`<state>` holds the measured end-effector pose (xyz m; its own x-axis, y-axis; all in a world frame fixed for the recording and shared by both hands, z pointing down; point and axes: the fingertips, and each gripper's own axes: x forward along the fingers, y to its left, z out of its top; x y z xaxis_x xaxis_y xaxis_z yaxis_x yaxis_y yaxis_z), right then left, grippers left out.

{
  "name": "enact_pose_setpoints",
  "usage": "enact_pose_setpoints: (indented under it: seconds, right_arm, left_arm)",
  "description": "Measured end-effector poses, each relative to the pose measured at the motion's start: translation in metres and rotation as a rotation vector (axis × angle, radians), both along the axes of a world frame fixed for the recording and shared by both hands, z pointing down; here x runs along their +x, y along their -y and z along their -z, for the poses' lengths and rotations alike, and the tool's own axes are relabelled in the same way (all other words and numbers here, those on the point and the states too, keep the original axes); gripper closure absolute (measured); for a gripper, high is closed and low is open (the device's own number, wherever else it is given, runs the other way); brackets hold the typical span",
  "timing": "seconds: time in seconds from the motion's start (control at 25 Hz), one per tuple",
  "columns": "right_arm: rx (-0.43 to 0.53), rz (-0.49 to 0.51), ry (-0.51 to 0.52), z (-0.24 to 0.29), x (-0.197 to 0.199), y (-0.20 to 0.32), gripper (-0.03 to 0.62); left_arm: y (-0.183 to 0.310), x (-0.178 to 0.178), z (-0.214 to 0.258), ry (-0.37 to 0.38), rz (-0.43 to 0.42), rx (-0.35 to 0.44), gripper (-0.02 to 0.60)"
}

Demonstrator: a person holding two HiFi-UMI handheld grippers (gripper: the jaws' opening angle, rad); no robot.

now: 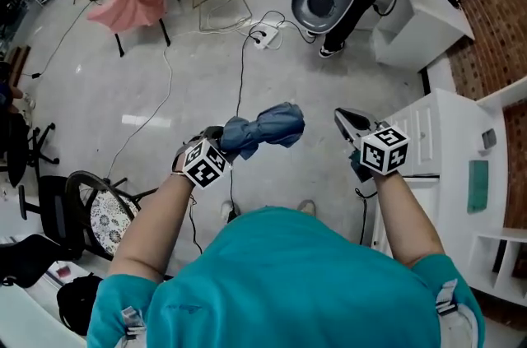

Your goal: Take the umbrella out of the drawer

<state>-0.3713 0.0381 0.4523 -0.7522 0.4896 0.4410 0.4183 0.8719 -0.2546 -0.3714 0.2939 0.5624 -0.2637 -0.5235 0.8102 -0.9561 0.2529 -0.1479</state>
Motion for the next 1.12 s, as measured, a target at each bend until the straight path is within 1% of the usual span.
enact_pose_setpoints:
  seconds: [0.12,0.28,0.48,0.6,0.88,1.0,1.12]
  right_arm:
    - [0.005,0.015,-0.005,0.001,-0.005,-0.015,0.573]
    - [0.009,0.032,-0.011,0.001,-0.006,-0.023,0.572]
    - [0.009,0.034,-0.011,0.0,0.0,-0.026,0.572]
    - [0.008,0.03,-0.009,0.003,0.004,-0.025,0.574]
    - [-0.004,0.016,0.002,0.01,0.011,-0.02,0.572]
    - [-0.014,0.009,0.01,0.014,0.014,-0.017,0.572]
    - [-0.024,0.0,0.02,0.018,0.015,-0.014,0.572]
  left_arm:
    - [-0.02,-0.005,0.002,-0.064,0.115,0.095,0.353]
    - [-0.026,-0.007,0.004,-0.169,0.258,0.244,0.353]
    - [-0.019,-0.008,0.016,-0.293,0.368,0.471,0.353]
    - [-0.014,-0.009,0.026,-0.326,0.395,0.565,0.353]
    - [0.0,-0.005,0.052,-0.429,0.411,0.784,0.353]
    - [0.004,-0.006,0.06,-0.47,0.424,0.856,0.353]
    - [0.006,-0.007,0.068,-0.505,0.424,0.912,0.353]
